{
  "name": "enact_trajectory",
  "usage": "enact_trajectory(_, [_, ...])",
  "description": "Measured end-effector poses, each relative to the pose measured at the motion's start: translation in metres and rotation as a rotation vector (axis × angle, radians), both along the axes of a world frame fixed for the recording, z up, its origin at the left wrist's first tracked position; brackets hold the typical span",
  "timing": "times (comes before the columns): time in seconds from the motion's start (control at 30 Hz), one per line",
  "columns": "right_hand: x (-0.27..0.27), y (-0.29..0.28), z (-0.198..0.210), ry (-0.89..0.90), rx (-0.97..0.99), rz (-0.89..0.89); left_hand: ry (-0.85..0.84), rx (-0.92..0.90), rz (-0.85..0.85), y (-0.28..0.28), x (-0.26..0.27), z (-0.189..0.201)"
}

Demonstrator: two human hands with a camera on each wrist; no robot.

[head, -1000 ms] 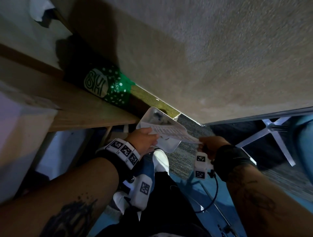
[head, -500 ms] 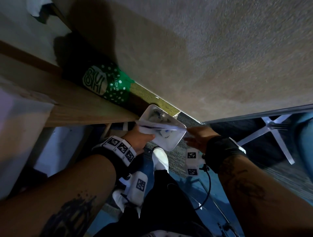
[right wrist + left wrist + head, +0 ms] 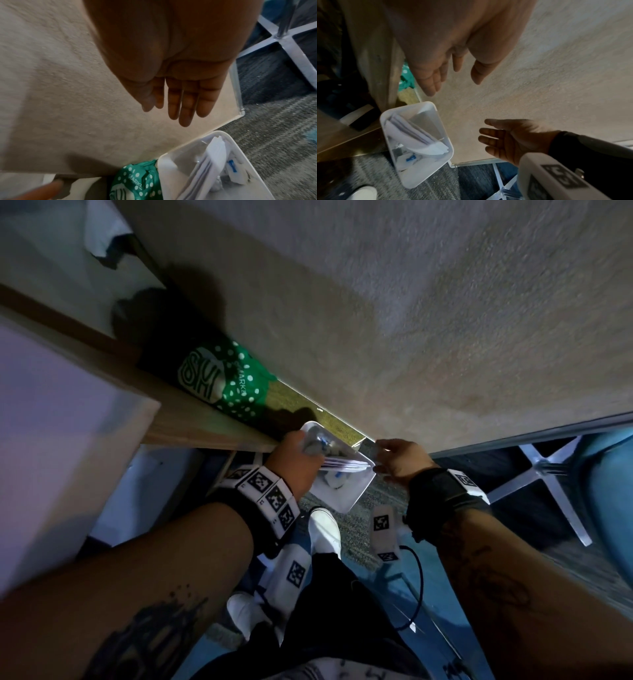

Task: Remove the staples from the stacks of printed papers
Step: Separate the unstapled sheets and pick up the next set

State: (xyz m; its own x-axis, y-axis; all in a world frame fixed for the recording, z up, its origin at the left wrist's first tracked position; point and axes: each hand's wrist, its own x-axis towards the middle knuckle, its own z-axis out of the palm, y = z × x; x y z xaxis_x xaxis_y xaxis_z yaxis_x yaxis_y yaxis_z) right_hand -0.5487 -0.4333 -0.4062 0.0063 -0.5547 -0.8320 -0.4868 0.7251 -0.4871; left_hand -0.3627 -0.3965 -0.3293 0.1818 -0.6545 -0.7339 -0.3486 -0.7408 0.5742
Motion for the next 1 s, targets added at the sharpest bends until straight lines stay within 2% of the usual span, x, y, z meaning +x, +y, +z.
enact_trajectory(0.07, [0.002, -0.007, 0.015, -0.010, -0.094, 0.015, 0.032, -0.029, 0.019, -0.006, -0.005, 0.014])
enact_trajectory(0.2, [0.012, -0.021, 0.057, -0.068, -0.224, -0.007, 0.044, -0.106, -0.057, -0.019, -0.016, 0.051])
enact_trajectory(0.5, [0.045, -0.048, 0.182, -0.231, -0.561, 0.025, -0.015, -0.508, 0.004, -0.024, 0.000, 0.154])
enact_trajectory(0.77, [0.097, -0.043, 0.287, -0.363, -0.742, 0.145, 0.089, -0.727, 0.150, 0.002, 0.045, 0.229])
enact_trajectory(1.0, [0.191, -0.006, 0.364, -0.538, -0.849, 0.289, -0.038, -0.907, 0.268, 0.059, 0.128, 0.299])
